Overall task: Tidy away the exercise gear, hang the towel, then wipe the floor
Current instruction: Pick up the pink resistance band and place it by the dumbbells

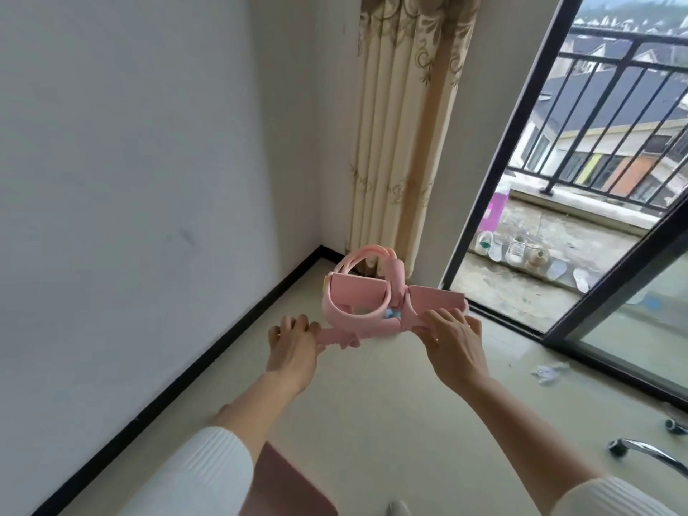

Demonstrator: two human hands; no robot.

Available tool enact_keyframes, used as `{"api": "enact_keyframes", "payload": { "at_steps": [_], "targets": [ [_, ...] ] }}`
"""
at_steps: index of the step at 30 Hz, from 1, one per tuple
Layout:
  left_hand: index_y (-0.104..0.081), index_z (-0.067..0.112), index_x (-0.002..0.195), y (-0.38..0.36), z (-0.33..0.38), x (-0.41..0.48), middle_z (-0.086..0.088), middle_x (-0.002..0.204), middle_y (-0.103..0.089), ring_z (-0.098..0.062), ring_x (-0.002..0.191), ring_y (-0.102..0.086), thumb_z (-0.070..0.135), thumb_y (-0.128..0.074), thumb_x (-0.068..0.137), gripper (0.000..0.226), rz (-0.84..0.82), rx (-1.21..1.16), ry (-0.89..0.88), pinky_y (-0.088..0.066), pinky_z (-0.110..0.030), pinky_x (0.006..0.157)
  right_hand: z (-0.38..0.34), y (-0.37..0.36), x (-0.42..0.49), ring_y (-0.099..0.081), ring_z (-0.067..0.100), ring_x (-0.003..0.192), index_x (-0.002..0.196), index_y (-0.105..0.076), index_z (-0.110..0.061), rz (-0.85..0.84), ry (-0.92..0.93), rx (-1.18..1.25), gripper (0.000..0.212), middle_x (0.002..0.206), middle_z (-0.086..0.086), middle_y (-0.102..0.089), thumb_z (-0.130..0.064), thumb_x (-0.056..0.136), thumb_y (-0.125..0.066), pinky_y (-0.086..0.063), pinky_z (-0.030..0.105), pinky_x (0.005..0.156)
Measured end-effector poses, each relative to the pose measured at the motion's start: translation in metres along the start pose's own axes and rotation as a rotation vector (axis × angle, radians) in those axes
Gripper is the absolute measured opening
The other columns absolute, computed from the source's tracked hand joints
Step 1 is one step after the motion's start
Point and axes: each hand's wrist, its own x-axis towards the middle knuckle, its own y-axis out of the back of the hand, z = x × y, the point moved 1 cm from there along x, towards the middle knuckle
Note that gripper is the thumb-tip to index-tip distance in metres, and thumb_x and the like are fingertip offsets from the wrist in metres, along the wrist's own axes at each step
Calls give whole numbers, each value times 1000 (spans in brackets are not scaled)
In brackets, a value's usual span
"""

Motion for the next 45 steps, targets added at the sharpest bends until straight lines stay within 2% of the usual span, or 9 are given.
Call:
{"api": "enact_keyframes", "payload": {
  "at_steps": [4, 11, 20, 28, 31, 34, 41, 43, 45],
  "targets": [
    [-51, 19, 119, -21, -9, 100, -2, 120, -48, -23, 115, -33, 34, -41, 98, 29, -35, 2, 16, -26, -37, 95, 19, -47, 90, -54, 26, 91, 82, -62, -19, -56, -23, 9, 9, 84, -4, -58, -26, 87, -65, -32, 37, 75],
    [-51, 18, 110, -61, -21, 291, -4, 115, -50, -23, 111, -36, 32, -38, 98, 23, -140, -1, 96, -30, -36, 91, 64, -136, 270, -39, 22, 113, 113, -67, -29, -189, -40, 36, 23, 116, -1, -47, -31, 93, -55, -28, 34, 96],
    [-51, 19, 117, -68, -56, 462, -5, 122, -49, -24, 116, -36, 35, -37, 98, 29, -290, 59, 61, -31, -36, 94, 74, -202, 420, -40, 24, 112, 108, -69, -29, -298, -100, 67, 21, 115, -1, -47, -29, 89, -60, -28, 37, 101],
    [-51, 20, 117, -118, -117, 616, -4, 125, -47, -23, 118, -35, 27, -43, 97, 23, -459, 193, -141, -29, -36, 98, 76, -324, 501, -47, 30, 106, 102, -72, -26, -296, -384, 109, 17, 110, 2, -53, -24, 87, -64, -34, 37, 87],
    [-50, 21, 120, -155, -138, 661, -4, 126, -45, -24, 119, -35, 30, -39, 98, 26, -530, 265, -207, -30, -36, 98, 75, -382, 514, -48, 28, 108, 107, -70, -26, -357, -483, 93, 20, 115, 1, -53, -26, 88, -61, -35, 37, 89],
    [-51, 22, 120, -204, -154, 696, -3, 126, -46, -24, 120, -34, 29, -38, 98, 26, -594, 296, -224, -29, -37, 98, 77, -442, 521, -52, 31, 102, 98, -71, -24, -376, -573, 102, 15, 108, 2, -57, -27, 83, -68, -40, 42, 89],
    [-49, 28, 124, -371, -179, 740, 1, 128, -45, -22, 124, -31, 26, -42, 96, 28, -602, 357, -257, -18, -40, 101, 119, -601, 498, -58, 25, 81, 78, -69, -28, -368, -680, 76, 20, 90, -1, -59, -25, 65, -83, -46, 35, 66],
    [-57, 28, 114, -426, -189, 747, -1, 118, -52, -24, 116, -40, 29, -57, 89, 25, -555, 334, -263, -22, -41, 95, 140, -651, 486, -57, 26, 86, 82, -69, -27, -371, -701, 91, 14, 95, -1, -58, -25, 72, -78, -42, 36, 69],
    [-68, 24, 86, -480, -196, 758, -4, 89, -61, -27, 90, -54, 24, -86, 58, 33, -493, 285, -318, -29, -41, 79, 157, -696, 478, -54, 27, 90, 87, -70, -26, -350, -701, 85, 11, 98, 0, -57, -25, 77, -74, -40, 37, 72]
  ]
}}
